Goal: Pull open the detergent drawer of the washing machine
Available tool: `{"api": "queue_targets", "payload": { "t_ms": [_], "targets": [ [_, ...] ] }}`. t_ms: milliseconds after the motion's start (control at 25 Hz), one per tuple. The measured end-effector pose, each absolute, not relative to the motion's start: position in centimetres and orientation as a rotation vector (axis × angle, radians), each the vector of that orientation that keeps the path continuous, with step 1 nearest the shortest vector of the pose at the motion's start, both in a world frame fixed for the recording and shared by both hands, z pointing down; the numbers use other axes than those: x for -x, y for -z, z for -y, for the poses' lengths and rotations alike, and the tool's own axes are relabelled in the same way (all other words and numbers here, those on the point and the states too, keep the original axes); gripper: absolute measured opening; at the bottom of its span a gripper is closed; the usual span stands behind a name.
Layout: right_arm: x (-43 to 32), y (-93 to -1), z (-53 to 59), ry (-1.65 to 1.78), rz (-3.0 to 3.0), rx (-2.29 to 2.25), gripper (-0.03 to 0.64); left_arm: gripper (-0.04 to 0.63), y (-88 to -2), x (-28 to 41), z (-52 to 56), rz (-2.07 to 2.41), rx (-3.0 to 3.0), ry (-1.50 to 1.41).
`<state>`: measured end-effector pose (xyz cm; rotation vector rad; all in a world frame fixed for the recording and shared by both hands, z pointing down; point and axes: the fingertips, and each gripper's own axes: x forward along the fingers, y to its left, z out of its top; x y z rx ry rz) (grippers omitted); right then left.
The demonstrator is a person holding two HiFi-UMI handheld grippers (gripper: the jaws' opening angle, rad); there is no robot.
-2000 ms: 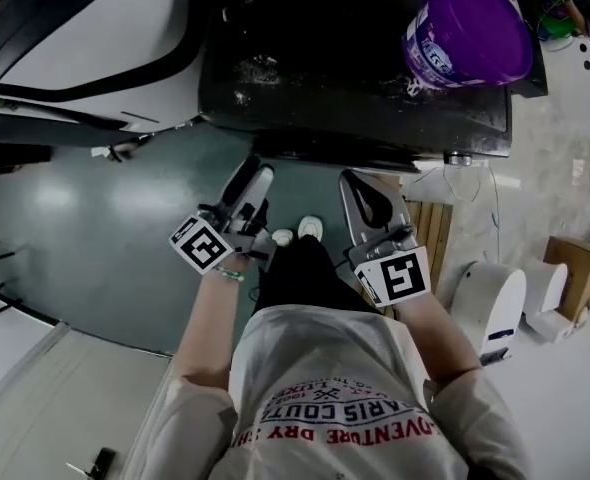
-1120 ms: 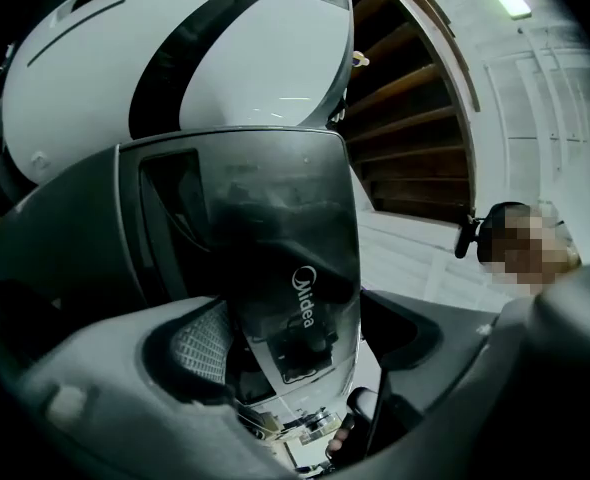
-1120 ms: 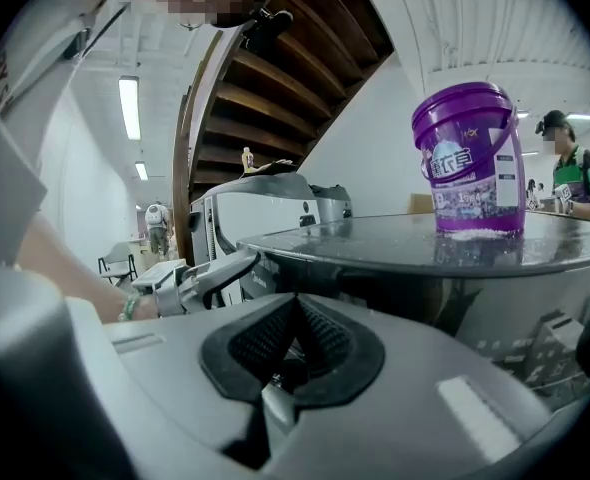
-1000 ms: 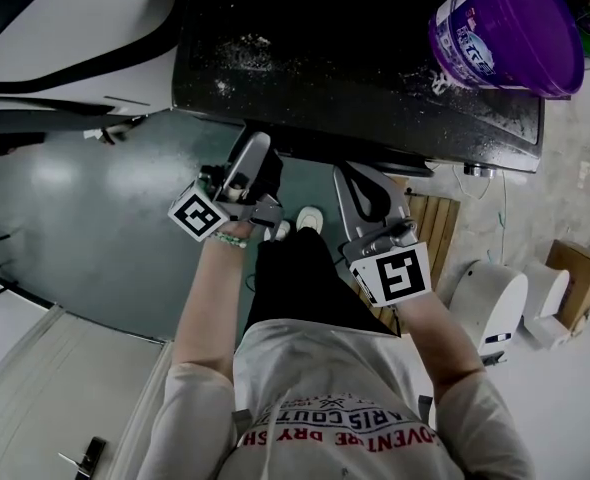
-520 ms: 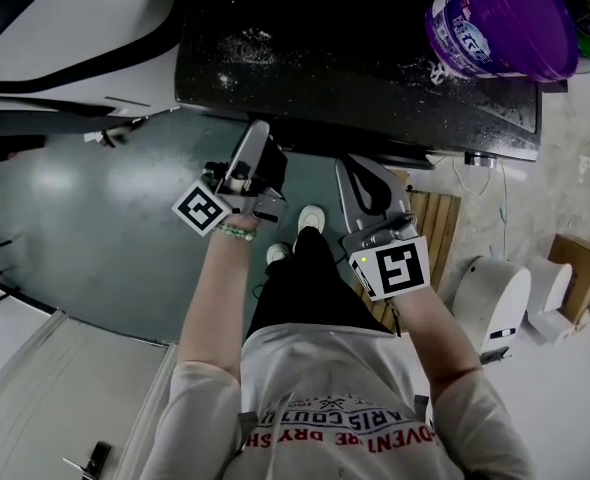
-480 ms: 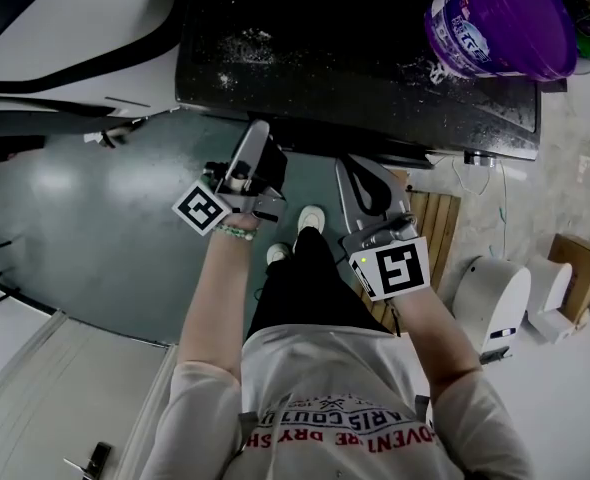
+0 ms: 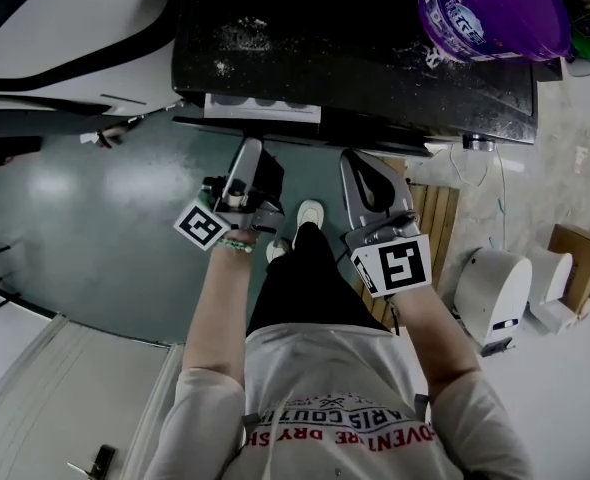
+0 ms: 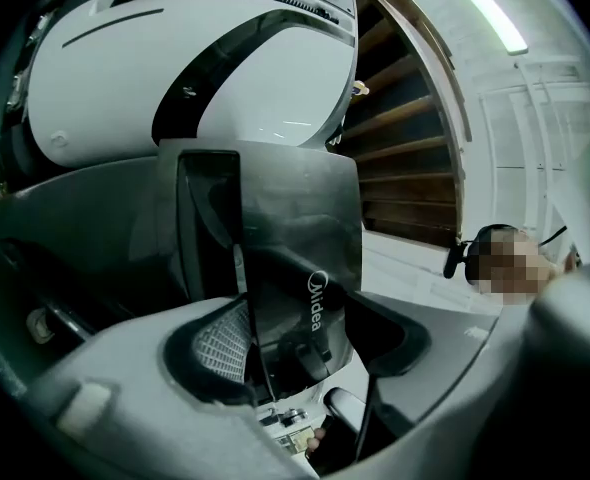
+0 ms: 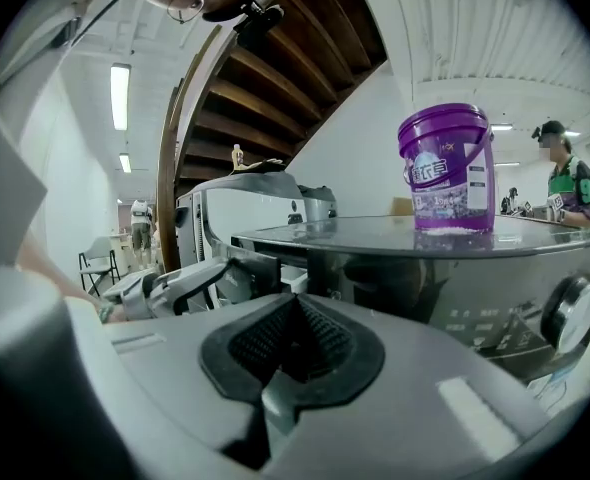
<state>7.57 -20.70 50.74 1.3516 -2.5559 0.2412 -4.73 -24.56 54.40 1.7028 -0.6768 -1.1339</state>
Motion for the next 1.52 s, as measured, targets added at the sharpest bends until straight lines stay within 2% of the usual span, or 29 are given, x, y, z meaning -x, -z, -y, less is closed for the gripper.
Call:
{"api": "queue_targets", "payload": {
  "t_ms": [480, 800, 1240, 1280, 1400, 1520],
  "targets": [
    [-7.1, -50.0, 17.0, -0.199, 2.538, -1.387, 0.0, 0.296, -54.6, 5.0, 19.8, 0.654, -1.725, 1.068],
    [-6.4, -50.1, 14.0, -0.198, 2.519, -1.396, 0.0, 0.273, -55.1, 5.2, 17.0, 0.657, -1.8, 0.969],
    [-6.3, -50.1, 12.6, -0.211, 2.505, -1.418, 0.0, 0.264, -55.2, 5.7, 13.9, 0.633, -1.786, 0.993],
    [-6.3, -50.1, 12.4, -0.212, 2.504, -1.419, 0.0, 0.255, -55.4, 6.1, 13.6, 0.64, -1.764, 1.008],
    [-6.4, -50.3, 11.8, -0.209, 2.491, -1.412, 0.0, 0.169, -56.3, 8.1, 13.0, 0.696, -1.665, 1.08],
    [-6.8, -50.4, 11.5, -0.208, 2.475, -1.429, 0.0, 0.155, -56.6, 8.6, 12.1, 0.715, -1.7, 1.028]
  ]
}}
